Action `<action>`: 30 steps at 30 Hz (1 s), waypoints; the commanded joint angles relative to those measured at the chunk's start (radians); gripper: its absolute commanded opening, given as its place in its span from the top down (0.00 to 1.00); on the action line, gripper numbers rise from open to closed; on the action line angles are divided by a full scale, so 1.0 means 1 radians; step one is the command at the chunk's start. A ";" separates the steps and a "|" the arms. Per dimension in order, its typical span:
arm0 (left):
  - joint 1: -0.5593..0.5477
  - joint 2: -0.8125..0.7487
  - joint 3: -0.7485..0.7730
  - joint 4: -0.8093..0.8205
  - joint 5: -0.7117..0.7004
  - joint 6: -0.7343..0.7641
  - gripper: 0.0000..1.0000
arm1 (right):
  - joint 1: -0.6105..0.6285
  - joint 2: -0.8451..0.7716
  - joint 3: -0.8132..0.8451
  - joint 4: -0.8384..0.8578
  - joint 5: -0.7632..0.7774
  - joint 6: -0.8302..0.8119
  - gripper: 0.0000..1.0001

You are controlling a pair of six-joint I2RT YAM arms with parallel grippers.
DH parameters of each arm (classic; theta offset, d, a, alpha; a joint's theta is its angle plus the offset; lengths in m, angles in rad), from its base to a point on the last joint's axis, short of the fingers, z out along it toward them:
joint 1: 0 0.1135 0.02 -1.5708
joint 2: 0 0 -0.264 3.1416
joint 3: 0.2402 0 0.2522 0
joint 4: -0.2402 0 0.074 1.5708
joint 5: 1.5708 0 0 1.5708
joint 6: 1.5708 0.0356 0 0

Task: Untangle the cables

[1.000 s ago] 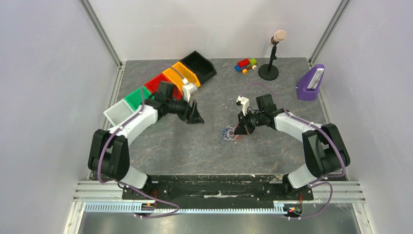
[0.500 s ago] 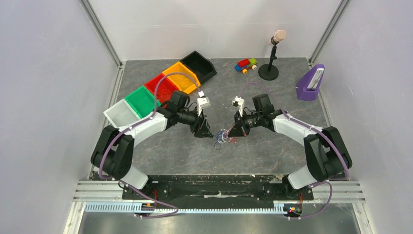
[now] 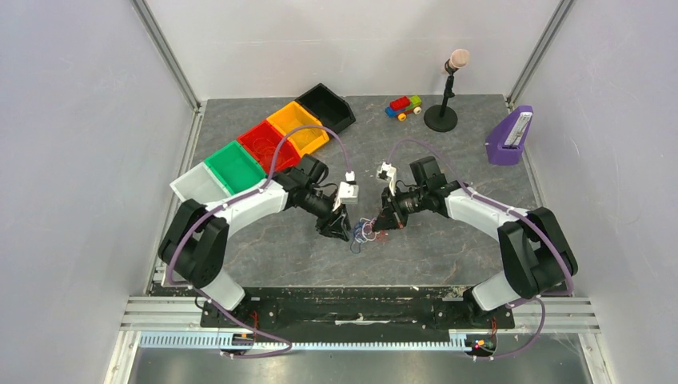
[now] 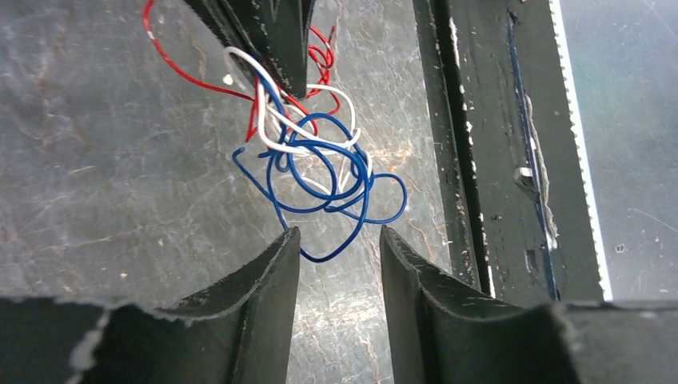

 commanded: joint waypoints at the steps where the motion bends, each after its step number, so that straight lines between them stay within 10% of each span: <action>1: -0.017 0.020 0.050 -0.040 0.016 0.091 0.58 | 0.010 -0.016 0.016 0.009 -0.024 -0.003 1.00; 6: -0.001 -0.003 0.065 -0.066 -0.038 0.049 0.97 | -0.006 -0.015 0.030 -0.067 0.004 -0.066 1.00; 18: 0.513 -0.135 -0.020 -0.069 -0.144 -0.228 0.98 | -0.353 0.030 0.102 -0.386 0.216 -0.411 1.00; 30: 0.799 -0.128 0.093 -0.205 -0.180 -0.127 0.98 | -0.534 0.085 0.104 -0.405 0.364 -0.512 1.00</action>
